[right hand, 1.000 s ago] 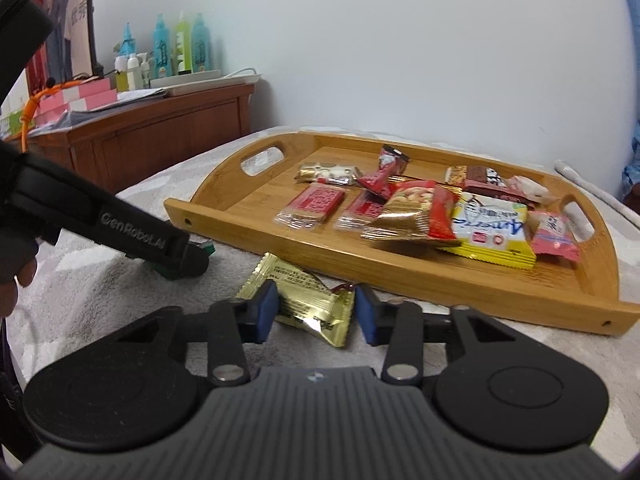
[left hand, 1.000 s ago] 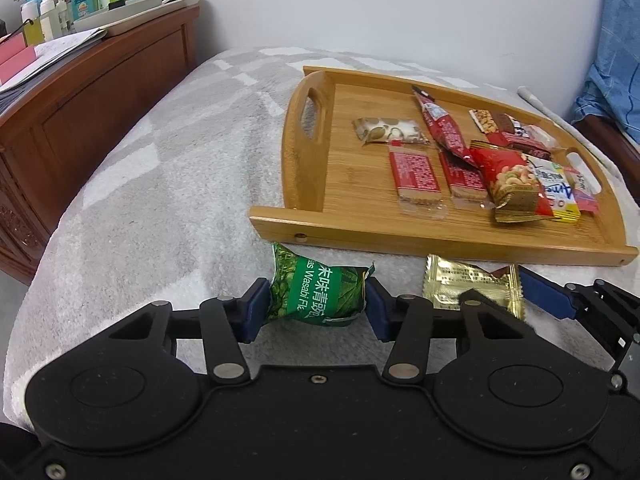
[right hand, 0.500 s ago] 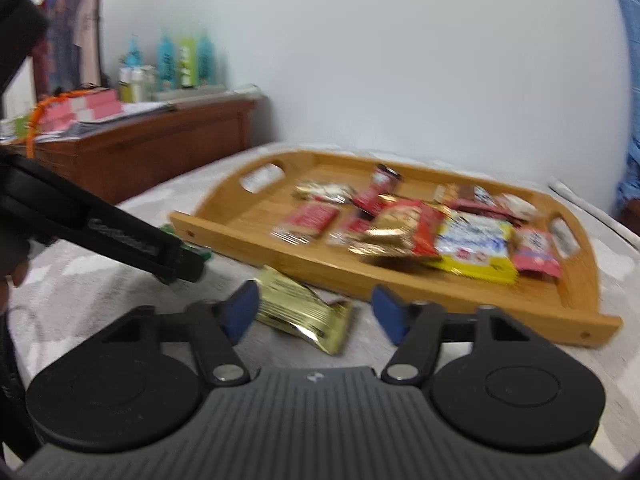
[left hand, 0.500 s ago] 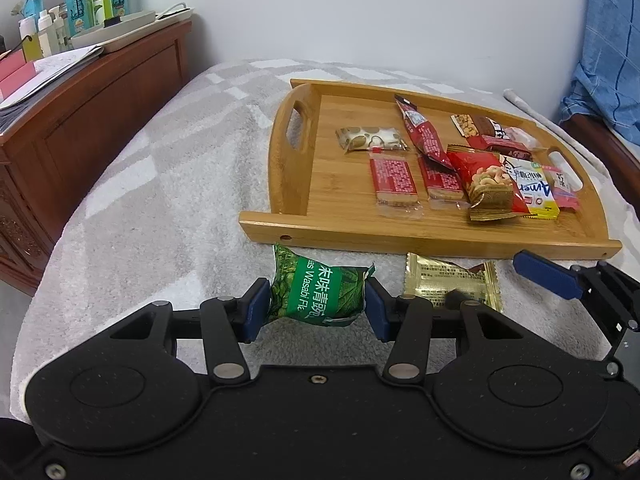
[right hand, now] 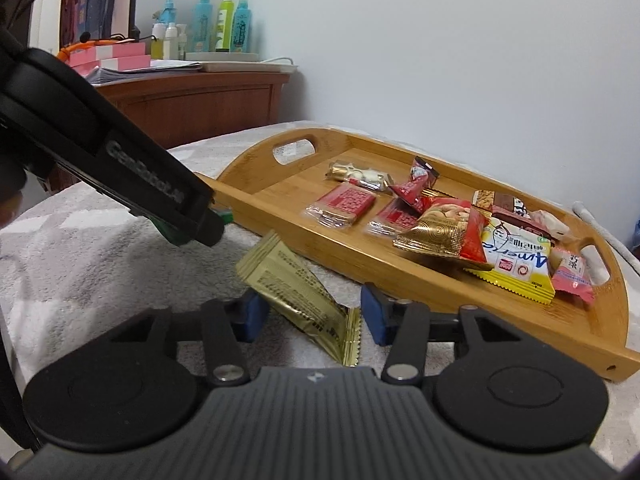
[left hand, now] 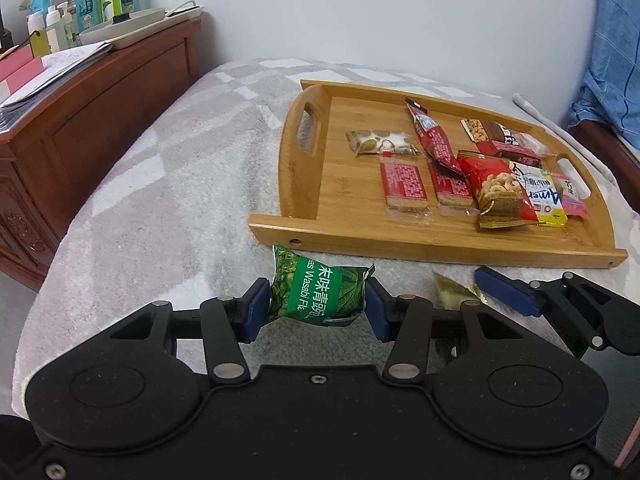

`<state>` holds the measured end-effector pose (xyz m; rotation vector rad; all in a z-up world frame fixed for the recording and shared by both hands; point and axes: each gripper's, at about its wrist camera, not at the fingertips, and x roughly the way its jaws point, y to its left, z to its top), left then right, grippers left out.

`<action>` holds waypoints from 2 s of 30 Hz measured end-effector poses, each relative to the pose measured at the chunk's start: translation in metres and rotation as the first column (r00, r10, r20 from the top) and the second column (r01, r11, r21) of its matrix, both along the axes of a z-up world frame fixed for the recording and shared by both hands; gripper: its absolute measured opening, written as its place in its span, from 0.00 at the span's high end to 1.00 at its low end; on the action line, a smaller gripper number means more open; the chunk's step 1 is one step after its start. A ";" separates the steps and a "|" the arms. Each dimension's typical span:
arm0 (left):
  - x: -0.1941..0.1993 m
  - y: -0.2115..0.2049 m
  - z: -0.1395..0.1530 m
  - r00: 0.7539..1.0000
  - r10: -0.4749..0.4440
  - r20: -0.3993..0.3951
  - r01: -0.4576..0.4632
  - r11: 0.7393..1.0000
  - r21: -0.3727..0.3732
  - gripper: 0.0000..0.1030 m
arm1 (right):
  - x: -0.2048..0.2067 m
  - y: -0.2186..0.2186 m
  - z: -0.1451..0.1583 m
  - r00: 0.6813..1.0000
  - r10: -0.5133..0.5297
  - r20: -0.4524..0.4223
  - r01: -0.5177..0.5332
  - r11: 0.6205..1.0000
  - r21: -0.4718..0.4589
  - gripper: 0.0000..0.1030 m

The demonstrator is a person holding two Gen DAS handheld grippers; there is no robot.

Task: Organize snacks
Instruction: 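Grasp the green wasabi pea pack with the left tool while the right tool grasps the gold bar, then lift and carry the green pack and gold bar over the tray with both tools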

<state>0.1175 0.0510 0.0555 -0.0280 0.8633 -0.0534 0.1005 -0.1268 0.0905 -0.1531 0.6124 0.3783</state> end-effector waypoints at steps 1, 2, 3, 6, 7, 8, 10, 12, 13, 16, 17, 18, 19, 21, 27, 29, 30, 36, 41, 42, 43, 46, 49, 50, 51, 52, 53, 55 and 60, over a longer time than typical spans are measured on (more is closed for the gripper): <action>0.000 -0.001 -0.001 1.000 -0.004 -0.001 0.004 1.000 0.000 0.53 | -0.001 0.000 0.001 1.000 -0.002 0.005 0.002 1.000 -0.009 0.69; 0.000 -0.002 -0.001 1.000 -0.006 -0.001 0.006 1.000 -0.001 0.53 | -0.002 0.001 0.001 1.000 -0.006 0.006 0.006 1.000 -0.018 0.73; -0.001 -0.003 -0.002 1.000 -0.008 -0.001 0.008 1.000 -0.002 0.53 | -0.003 0.001 0.002 1.000 -0.009 0.007 0.009 1.000 -0.020 0.79; -0.001 -0.005 -0.002 1.000 -0.011 0.000 0.011 1.000 -0.010 0.53 | -0.002 -0.005 0.004 1.000 -0.025 -0.017 0.025 1.000 0.007 0.83; -0.001 -0.006 -0.001 1.000 -0.011 0.001 0.011 1.000 -0.011 0.53 | -0.001 -0.008 0.005 0.999 -0.033 -0.024 0.034 0.999 0.015 0.84; -0.001 -0.006 -0.001 1.000 -0.012 0.002 0.012 1.000 -0.012 0.53 | -0.001 -0.010 0.005 0.999 -0.039 -0.030 0.040 0.999 0.023 0.84; -0.001 -0.006 0.000 1.000 -0.012 0.004 0.012 1.000 -0.014 0.53 | 0.000 -0.014 0.005 0.998 -0.054 -0.036 0.056 0.998 0.036 0.84; -0.001 -0.006 0.000 1.000 -0.011 0.005 0.011 1.000 -0.017 0.53 | -0.001 -0.017 0.006 0.997 -0.064 -0.034 0.065 0.997 0.039 0.84; -0.002 -0.005 0.001 1.000 -0.011 0.006 0.011 1.000 -0.017 0.53 | -0.002 -0.018 0.007 0.997 -0.065 -0.033 0.067 0.997 0.041 0.84; -0.002 -0.005 0.001 1.000 -0.010 0.007 0.010 1.000 -0.019 0.53 | -0.005 -0.019 0.010 0.997 -0.067 -0.029 0.068 0.996 0.049 0.84; -0.003 -0.005 0.002 1.000 -0.010 0.008 0.010 1.000 -0.019 0.53 | -0.006 -0.020 0.011 0.998 -0.065 -0.026 0.067 0.996 0.052 0.84; -0.003 -0.005 0.002 1.000 -0.010 0.008 0.010 1.000 -0.019 0.53 | -0.008 -0.021 0.012 0.998 -0.066 -0.021 0.067 0.996 0.056 0.84; -0.003 -0.005 0.002 1.000 -0.011 0.009 0.011 1.000 -0.019 0.53 | -0.009 -0.022 0.014 0.997 -0.071 -0.010 0.071 0.996 0.062 0.85; -0.003 -0.005 0.003 1.000 -0.010 0.010 0.010 1.000 -0.019 0.53 | -0.014 -0.023 0.020 0.997 -0.070 0.017 0.069 0.995 0.072 0.85; -0.002 -0.007 0.011 1.000 -0.011 0.028 0.012 1.000 -0.028 0.53 | -0.018 -0.031 0.033 0.995 -0.089 0.055 0.082 0.990 0.113 0.85; 0.000 -0.008 0.015 0.999 -0.017 0.038 0.018 0.999 -0.027 0.53 | -0.017 -0.035 0.035 0.992 -0.106 0.064 0.098 0.988 0.120 0.85; 0.001 -0.009 0.017 0.999 -0.019 0.043 0.020 0.999 -0.028 0.53 | -0.016 -0.037 0.036 0.991 -0.114 0.066 0.105 0.986 0.126 0.85; 0.007 -0.015 0.024 0.997 -0.034 0.067 0.037 0.999 -0.038 0.53 | -0.011 -0.051 0.042 0.983 -0.171 0.072 0.157 0.974 0.166 0.85; 0.014 -0.021 0.026 0.996 -0.046 0.074 0.049 0.998 -0.044 0.53 | -0.002 -0.064 0.044 0.976 -0.209 0.062 0.194 0.962 0.192 0.85; 0.016 -0.023 0.026 0.996 -0.049 0.074 0.052 0.998 -0.046 0.53 | 0.001 -0.067 0.044 0.975 -0.216 0.056 0.201 0.959 0.201 0.85; 0.018 -0.024 0.026 0.996 -0.052 0.075 0.055 0.997 -0.047 0.53 | 0.004 -0.070 0.045 0.973 -0.224 0.050 0.209 0.955 0.210 0.85; 0.024 -0.027 0.027 0.995 -0.059 0.081 0.063 0.997 -0.047 0.53 | 0.013 -0.079 0.045 0.968 -0.248 0.030 0.234 0.943 0.238 0.85; 0.032 -0.031 0.029 0.994 -0.063 0.093 0.068 0.996 -0.050 0.53 | 0.021 -0.084 0.044 0.965 -0.262 0.020 0.248 0.935 0.253 0.85; 0.034 -0.032 0.030 0.993 -0.063 0.097 0.068 0.996 -0.050 0.53 | 0.023 -0.085 0.045 0.964 -0.265 0.020 0.251 0.933 0.258 0.85; 0.037 -0.033 0.031 0.993 -0.063 0.100 0.068 0.996 -0.051 0.53 | 0.025 -0.086 0.045 0.964 -0.267 0.020 0.252 0.932 0.262 0.85; 0.040 -0.034 0.031 0.992 -0.064 0.105 0.070 0.996 -0.052 0.54 | 0.027 -0.087 0.046 0.963 -0.268 0.021 0.253 0.931 0.265 0.85; 0.043 -0.035 0.033 0.992 -0.064 0.109 0.070 0.996 -0.053 0.54 | 0.029 -0.087 0.047 0.963 -0.269 0.025 0.253 0.930 0.267 0.85; 0.048 -0.036 0.034 0.991 -0.066 0.118 0.072 0.996 -0.052 0.54 | 0.034 -0.088 0.049 0.963 -0.268 0.032 0.250 0.931 0.268 0.85; 0.061 -0.040 0.038 0.990 -0.067 0.126 0.075 0.996 -0.058 0.54 | 0.051 -0.093 0.056 0.961 -0.272 0.041 0.250 0.926 0.284 0.85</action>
